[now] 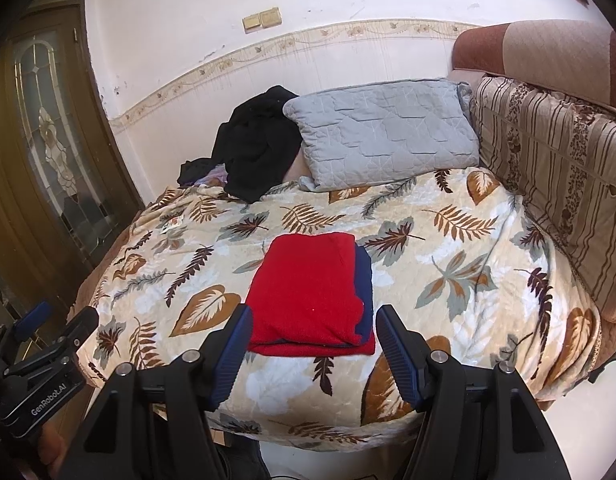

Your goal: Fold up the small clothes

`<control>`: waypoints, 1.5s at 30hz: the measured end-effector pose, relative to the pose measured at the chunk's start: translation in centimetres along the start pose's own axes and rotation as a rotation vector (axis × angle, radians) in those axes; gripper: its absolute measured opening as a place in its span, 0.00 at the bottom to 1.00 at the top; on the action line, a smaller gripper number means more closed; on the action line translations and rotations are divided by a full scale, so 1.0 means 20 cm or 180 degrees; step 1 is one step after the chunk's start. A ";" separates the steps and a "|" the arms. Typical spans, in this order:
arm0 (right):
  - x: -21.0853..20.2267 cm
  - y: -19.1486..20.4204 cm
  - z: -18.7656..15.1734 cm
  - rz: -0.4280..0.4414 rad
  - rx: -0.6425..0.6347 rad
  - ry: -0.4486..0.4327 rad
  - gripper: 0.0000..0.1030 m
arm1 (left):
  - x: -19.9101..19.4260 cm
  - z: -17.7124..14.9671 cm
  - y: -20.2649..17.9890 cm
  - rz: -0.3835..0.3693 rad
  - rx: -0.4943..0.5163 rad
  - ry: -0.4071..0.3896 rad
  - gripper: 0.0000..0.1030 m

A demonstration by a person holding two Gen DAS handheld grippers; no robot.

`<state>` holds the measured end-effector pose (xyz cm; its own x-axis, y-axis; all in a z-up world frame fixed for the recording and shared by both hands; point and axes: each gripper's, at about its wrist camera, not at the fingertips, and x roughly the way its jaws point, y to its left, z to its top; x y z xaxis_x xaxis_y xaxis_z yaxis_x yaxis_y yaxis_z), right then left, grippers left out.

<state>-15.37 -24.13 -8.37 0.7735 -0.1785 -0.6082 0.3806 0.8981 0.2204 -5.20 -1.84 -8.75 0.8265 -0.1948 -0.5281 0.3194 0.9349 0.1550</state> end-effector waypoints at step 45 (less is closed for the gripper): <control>0.07 0.08 0.00 -0.0026 -0.0073 0.0030 0.66 | 0.02 -0.01 0.02 -0.0024 -0.0009 0.0018 0.86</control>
<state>-13.76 -22.85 -8.89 0.7654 -0.1821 -0.6172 0.3751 0.9056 0.1979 -4.71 -1.50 -9.03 0.8214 -0.2002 -0.5340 0.3243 0.9342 0.1485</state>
